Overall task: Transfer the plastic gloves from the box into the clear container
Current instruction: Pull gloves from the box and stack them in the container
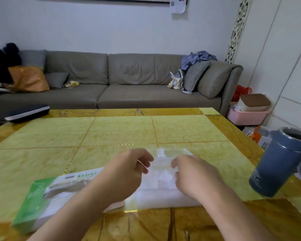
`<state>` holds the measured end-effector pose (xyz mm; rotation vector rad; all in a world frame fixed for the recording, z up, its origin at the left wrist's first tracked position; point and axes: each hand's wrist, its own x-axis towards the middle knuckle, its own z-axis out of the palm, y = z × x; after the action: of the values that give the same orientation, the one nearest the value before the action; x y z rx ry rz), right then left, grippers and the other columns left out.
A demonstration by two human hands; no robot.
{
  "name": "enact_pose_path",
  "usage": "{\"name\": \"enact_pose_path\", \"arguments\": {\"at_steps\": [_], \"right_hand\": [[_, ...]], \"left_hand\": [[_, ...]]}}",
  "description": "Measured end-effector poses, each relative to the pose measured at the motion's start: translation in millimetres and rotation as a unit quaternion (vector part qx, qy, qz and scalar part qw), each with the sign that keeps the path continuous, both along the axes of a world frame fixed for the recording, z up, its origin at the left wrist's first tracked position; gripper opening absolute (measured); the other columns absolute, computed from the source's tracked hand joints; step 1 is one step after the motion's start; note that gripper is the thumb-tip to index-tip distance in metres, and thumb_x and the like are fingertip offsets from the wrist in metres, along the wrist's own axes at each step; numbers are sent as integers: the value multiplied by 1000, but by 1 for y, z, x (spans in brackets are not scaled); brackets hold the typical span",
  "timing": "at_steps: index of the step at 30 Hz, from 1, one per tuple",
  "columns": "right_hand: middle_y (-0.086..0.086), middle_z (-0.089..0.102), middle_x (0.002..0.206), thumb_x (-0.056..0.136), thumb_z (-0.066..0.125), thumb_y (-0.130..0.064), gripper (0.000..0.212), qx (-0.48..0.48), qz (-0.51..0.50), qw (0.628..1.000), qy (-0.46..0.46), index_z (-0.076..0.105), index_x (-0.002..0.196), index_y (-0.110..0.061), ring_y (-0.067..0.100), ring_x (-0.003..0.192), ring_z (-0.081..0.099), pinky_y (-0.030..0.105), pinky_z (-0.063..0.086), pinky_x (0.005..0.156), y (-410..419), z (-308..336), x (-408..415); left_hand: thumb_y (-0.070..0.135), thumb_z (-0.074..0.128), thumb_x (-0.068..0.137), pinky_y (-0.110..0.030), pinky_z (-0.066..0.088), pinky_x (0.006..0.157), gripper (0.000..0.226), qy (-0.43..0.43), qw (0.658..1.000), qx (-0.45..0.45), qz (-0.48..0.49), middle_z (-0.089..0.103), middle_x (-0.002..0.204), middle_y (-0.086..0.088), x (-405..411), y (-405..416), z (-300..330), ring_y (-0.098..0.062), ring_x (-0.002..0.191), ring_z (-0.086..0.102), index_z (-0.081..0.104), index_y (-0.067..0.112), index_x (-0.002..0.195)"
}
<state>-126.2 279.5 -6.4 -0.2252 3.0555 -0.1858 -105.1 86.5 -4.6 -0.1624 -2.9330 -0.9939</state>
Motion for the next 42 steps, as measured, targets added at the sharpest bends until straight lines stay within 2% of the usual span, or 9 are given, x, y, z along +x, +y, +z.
{"name": "enact_pose_path", "arguments": {"at_steps": [5,9,14,18,25,29,32,38,42], "right_hand": [[-4,71,102,92,54,-4,34,-14,-15,994,108,71,113,-25,21,87,69,36,60,74,-20,9,10],[-9,68,108,90,50,5,44,-117,131,966,191,69,117,-23,14,103,61,31,56,91,-63,-2,26],[-7,54,131,87,47,-2,54,-137,324,934,55,56,136,-21,19,126,46,34,46,103,-132,-36,53],[-1,43,142,89,54,-3,55,-82,333,939,15,52,142,-17,23,132,34,31,34,103,-152,-49,55],[-8,47,132,86,51,-4,55,-93,341,934,47,56,137,-23,18,126,37,26,36,99,-155,-59,53],[-8,47,129,86,50,-3,54,-92,340,934,51,55,136,-23,18,123,37,25,33,96,-156,-57,54],[-8,46,128,88,50,-2,54,-89,345,933,54,54,138,-24,18,123,35,24,28,92,-156,-56,55],[-9,46,130,88,50,-1,55,-99,345,932,47,56,138,-24,18,123,35,24,32,95,-153,-55,55],[-7,49,129,87,50,-2,49,-96,349,931,44,59,131,-20,18,123,37,24,34,94,-152,-54,56]], "left_hand": [[20,61,95,-32,60,66,17,82,978,-20,192,69,81,16,25,-79,-9,-4,71,66,66,36,92],[33,63,92,-28,56,59,18,23,967,-80,242,68,68,14,46,-127,-31,-4,63,63,69,32,75],[29,56,97,-24,38,49,40,-66,970,-160,170,60,62,5,37,-143,-58,-11,57,58,55,24,58],[16,49,90,-33,51,60,27,-106,970,-167,143,64,74,6,26,-150,-64,-16,72,63,62,26,68],[18,63,85,-35,60,64,17,-82,980,-107,149,72,70,5,25,-156,-54,-14,66,69,78,24,83],[22,60,85,-34,44,49,23,-82,979,-130,138,60,57,-3,26,-155,-57,-20,53,51,67,14,65],[32,64,90,-26,37,49,38,-93,976,-124,151,50,52,5,28,-149,-59,-14,49,45,52,20,55],[29,63,90,-28,43,52,25,-64,976,-65,197,68,66,-1,29,-145,-57,-15,53,53,67,16,70],[28,54,101,-22,36,50,23,59,971,24,230,61,74,5,32,-141,-42,-12,62,57,64,20,82]]}}
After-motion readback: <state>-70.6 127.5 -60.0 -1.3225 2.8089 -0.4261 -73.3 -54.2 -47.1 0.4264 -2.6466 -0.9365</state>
